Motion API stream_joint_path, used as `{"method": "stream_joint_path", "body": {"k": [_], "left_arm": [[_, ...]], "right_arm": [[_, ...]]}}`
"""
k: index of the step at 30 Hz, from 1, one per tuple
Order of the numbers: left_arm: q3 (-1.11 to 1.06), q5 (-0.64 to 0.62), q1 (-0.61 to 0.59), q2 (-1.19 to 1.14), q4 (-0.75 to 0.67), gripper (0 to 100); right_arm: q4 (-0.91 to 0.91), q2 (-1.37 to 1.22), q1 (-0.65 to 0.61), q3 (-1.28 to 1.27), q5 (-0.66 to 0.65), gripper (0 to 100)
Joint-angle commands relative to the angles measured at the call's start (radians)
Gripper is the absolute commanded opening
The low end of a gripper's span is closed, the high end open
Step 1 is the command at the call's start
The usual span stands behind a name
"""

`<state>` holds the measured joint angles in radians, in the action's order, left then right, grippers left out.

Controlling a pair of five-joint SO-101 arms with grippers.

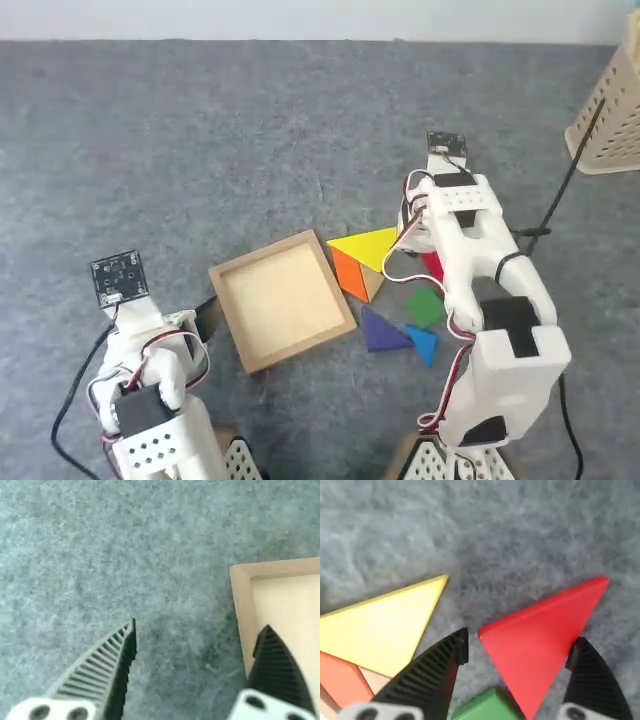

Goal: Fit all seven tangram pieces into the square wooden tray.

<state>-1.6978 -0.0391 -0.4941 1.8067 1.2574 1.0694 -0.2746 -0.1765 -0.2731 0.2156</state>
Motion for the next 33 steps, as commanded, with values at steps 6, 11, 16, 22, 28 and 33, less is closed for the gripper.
{"method": "stream_joint_path", "body": {"k": [6, 11, 16, 22, 28, 33], "left_arm": [[0.013, 0.002, -0.005, 0.014, 0.008, 35], [0.013, 0.002, -0.005, 0.014, 0.008, 35], [0.013, 0.002, -0.005, 0.014, 0.008, 35], [0.013, 0.002, -0.005, 0.014, 0.008, 35], [0.013, 0.002, -0.005, 0.014, 0.008, 35], [0.013, 0.002, -0.005, 0.014, 0.008, 35]], "right_arm": [[0.002, 0.007, 0.073, 0.055, 0.015, 31.8], [0.007, 0.007, 0.044, 0.052, 0.014, 31.8], [0.004, -0.044, 0.048, 0.060, 0.028, 31.8], [0.058, -0.101, 0.054, 0.170, 0.178, 31.8], [0.068, -0.133, 0.064, 0.219, 0.244, 31.8], [0.070, -0.131, 0.067, 0.219, 0.292, 31.8]]}}
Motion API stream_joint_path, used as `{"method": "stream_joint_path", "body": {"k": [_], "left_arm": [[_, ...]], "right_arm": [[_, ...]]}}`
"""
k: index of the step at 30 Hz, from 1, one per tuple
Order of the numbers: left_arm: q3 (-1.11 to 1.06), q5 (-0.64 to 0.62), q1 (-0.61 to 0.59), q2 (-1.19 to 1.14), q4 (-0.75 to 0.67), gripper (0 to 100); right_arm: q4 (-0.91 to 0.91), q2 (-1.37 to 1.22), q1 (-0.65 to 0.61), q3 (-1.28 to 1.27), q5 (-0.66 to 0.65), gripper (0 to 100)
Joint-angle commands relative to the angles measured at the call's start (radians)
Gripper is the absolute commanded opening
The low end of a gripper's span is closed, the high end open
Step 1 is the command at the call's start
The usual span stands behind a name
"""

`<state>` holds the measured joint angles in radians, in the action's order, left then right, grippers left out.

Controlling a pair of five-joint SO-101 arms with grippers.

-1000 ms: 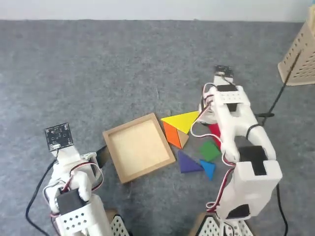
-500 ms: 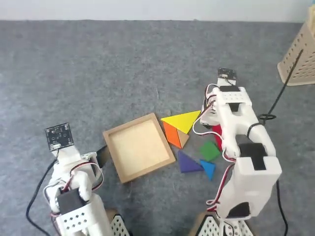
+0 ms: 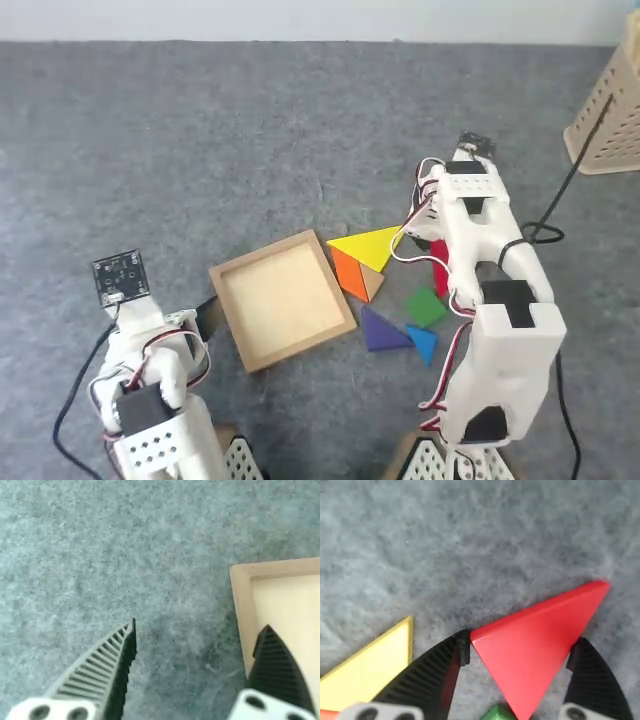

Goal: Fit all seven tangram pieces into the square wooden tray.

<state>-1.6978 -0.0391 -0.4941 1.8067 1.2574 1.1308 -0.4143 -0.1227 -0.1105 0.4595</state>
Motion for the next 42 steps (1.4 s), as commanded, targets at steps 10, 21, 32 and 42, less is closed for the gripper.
{"method": "stream_joint_path", "body": {"k": [10, 21, 32, 42], "left_arm": [[0.013, 0.002, -0.005, 0.014, 0.008, 35], [0.013, 0.002, -0.005, 0.014, 0.008, 35], [0.013, 0.002, -0.005, 0.014, 0.008, 35], [0.013, 0.002, -0.005, 0.014, 0.008, 35]], "right_arm": [[0.044, 0.005, 0.065, 0.100, 0.077, 25.6], [0.048, 0.007, 0.064, 0.100, 0.077, 25.7], [0.041, -0.001, 0.058, 0.147, 0.110, 32.2], [0.042, -0.025, 0.059, 0.126, 0.126, 32.2]]}}
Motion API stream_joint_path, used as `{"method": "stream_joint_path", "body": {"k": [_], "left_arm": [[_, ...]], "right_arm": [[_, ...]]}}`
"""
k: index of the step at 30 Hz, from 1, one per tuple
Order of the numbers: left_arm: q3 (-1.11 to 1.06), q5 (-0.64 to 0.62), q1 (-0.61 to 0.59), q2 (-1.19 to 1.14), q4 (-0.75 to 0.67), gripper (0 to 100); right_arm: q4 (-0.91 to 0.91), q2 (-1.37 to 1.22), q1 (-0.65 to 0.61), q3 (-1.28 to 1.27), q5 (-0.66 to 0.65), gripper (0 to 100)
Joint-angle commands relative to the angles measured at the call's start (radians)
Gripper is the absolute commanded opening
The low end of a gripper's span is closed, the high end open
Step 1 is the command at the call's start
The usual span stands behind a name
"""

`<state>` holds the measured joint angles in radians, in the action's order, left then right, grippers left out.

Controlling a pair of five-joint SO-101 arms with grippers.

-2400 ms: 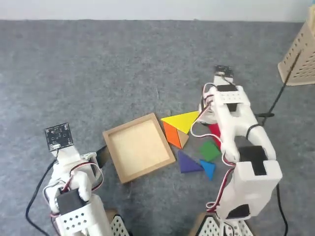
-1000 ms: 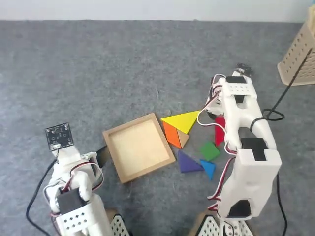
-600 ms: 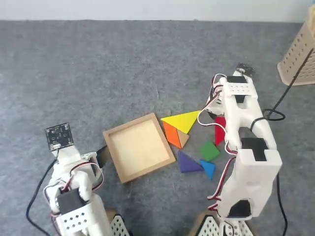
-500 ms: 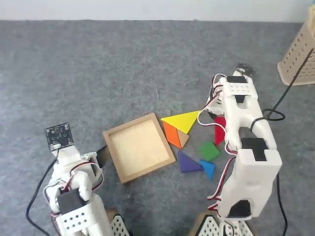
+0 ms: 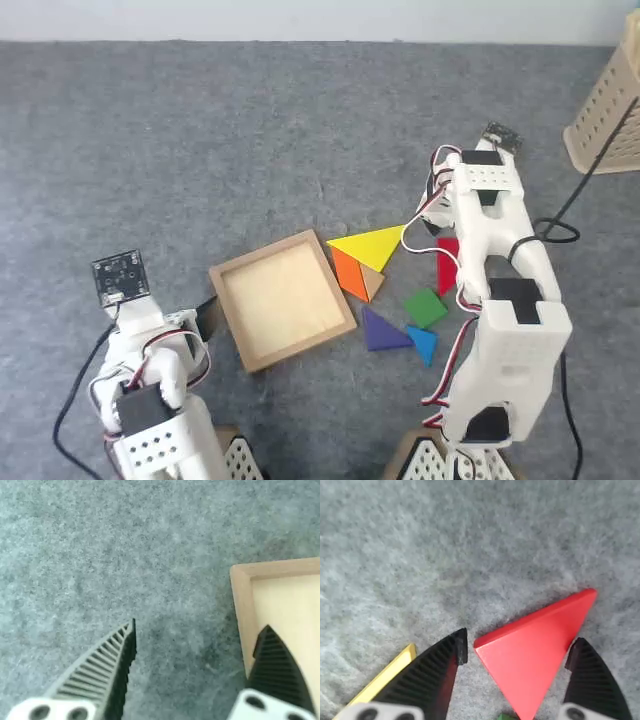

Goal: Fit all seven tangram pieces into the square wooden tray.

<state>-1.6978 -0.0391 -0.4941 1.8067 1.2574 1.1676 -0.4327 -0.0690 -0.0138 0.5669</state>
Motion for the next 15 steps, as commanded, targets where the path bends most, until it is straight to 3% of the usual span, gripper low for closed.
{"method": "stream_joint_path", "body": {"k": [1, 5, 11, 15], "left_arm": [[0.013, 0.002, -0.005, 0.014, 0.008, 35], [0.013, 0.002, -0.005, 0.014, 0.008, 35], [0.013, 0.002, -0.005, 0.014, 0.008, 35], [0.013, 0.002, -0.005, 0.014, 0.008, 35]], "right_arm": [[0.005, -0.021, 0.008, 0.031, 0.018, 32.2], [0.015, -0.059, 0.012, 0.048, 0.017, 31.9], [0.033, -0.061, 0.012, 0.052, -0.002, 23.6], [0.082, -0.059, 0.004, 0.094, -0.184, 23.1]]}}
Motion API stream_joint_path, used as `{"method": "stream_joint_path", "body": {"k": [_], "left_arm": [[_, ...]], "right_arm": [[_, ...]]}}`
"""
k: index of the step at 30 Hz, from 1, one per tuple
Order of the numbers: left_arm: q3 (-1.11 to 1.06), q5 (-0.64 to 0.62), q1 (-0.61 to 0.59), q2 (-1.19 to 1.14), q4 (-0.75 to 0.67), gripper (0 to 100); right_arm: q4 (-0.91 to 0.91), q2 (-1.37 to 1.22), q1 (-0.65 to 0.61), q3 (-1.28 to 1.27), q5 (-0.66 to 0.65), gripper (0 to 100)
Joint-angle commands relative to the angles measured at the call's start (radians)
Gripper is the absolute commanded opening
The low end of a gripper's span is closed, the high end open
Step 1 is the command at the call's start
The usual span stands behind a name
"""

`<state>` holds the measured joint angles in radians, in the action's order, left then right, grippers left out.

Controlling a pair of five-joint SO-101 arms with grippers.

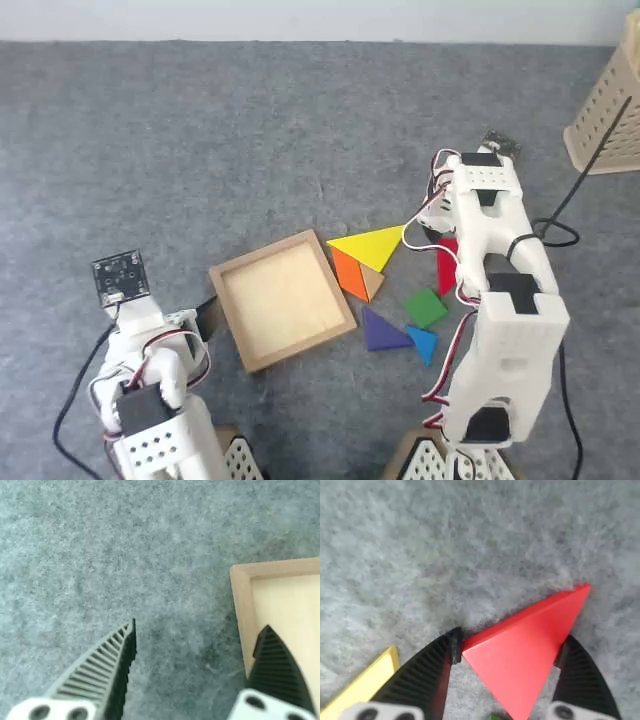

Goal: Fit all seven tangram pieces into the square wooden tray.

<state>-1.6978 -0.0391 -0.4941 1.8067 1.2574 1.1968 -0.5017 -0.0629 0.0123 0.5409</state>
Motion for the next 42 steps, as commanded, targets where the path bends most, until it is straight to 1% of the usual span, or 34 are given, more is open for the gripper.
{"method": "stream_joint_path", "body": {"k": [1, 5, 7, 11, 14, 20, 23, 26, 30, 36, 38, 42], "left_arm": [[0.013, 0.002, -0.005, 0.014, 0.008, 35], [0.013, 0.002, -0.005, 0.014, 0.008, 35], [0.013, 0.002, -0.005, 0.014, 0.008, 35], [0.013, 0.002, -0.005, 0.014, 0.008, 35], [0.013, 0.002, -0.005, 0.014, 0.008, 35], [0.013, 0.002, -0.005, 0.014, 0.008, 35], [0.013, 0.002, -0.005, 0.014, 0.008, 35], [0.013, 0.002, -0.005, 0.014, 0.008, 35], [0.013, 0.002, -0.005, 0.014, 0.008, 35], [0.013, 0.002, -0.005, 0.014, 0.008, 35], [0.013, 0.002, -0.005, 0.014, 0.008, 35], [0.013, 0.002, -0.005, 0.014, 0.008, 35]], "right_arm": [[0.073, 0.010, -0.002, 0.086, -0.209, 23.1], [0.127, 0.010, -0.005, 0.132, -0.404, 23.1], [0.127, 0.010, -0.022, 0.133, -0.468, 23.1], [0.128, 0.039, -0.070, 0.126, -0.519, 23.1], [0.119, 0.142, -0.096, 0.061, -0.545, 23.1], [-0.002, 0.435, -0.170, -0.215, -0.638, 23.1], [-0.030, 0.541, -0.205, -0.324, -0.678, 23.1], [-0.030, 0.558, -0.176, -0.334, -0.686, 23.6], [-0.028, 0.473, -0.131, -0.272, -0.678, 30.3], [-0.028, 0.260, -0.128, -0.147, -0.551, 31.8], [-0.028, 0.223, -0.111, -0.120, -0.516, 32.5], [-0.031, 0.194, -0.091, -0.104, -0.477, 37.0]]}}
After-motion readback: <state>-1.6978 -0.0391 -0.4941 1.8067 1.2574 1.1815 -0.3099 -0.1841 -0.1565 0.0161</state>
